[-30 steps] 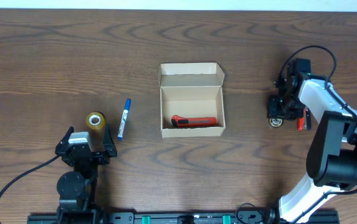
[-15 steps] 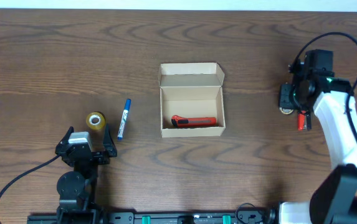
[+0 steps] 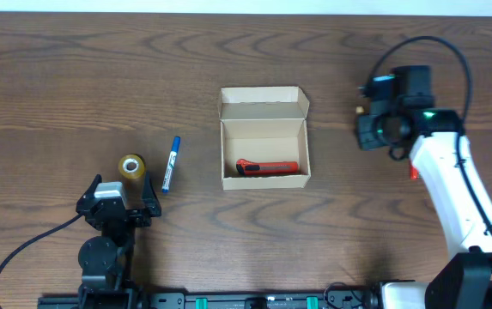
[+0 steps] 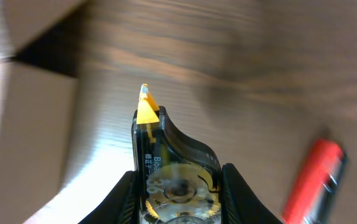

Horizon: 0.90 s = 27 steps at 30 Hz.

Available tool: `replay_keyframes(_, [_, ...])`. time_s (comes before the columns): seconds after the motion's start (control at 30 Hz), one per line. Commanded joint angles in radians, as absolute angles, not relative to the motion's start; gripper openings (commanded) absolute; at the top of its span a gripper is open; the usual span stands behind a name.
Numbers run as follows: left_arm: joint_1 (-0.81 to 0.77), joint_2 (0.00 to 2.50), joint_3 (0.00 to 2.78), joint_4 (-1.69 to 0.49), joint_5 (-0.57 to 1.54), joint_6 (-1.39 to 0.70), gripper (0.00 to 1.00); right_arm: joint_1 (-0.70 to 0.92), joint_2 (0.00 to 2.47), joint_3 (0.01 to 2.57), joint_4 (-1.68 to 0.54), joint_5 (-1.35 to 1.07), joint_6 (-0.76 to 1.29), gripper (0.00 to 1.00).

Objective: Pack container
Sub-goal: 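Carry the correction tape into the cardboard box and release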

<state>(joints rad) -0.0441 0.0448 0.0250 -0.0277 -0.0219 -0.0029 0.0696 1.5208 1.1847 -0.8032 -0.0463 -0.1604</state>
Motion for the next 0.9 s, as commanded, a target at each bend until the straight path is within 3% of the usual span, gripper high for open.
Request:
replay_keyframes(0.0, [-0.046, 0.046, 0.005, -0.049, -0.022, -0.008, 0.95, 0.150, 1.503, 1.228, -0.804, -0.065, -0.245, 0.01])
replay_keyframes(0.33, [-0.046, 0.046, 0.005, -0.049, -0.022, -0.008, 0.95, 0.343, 1.504, 1.329, -0.809, -0.099, -0.395, 0.01])
replay_keyframes(0.67, [-0.046, 0.046, 0.005, -0.049, -0.022, -0.008, 0.95, 0.492, 1.504, 1.353, -0.829, -0.229, -0.837, 0.01])
replay_keyframes(0.87, [-0.046, 0.046, 0.005, -0.049, -0.022, -0.008, 0.95, 0.519, 1.536, 1.353, -0.856, -0.229, -0.870, 0.01])
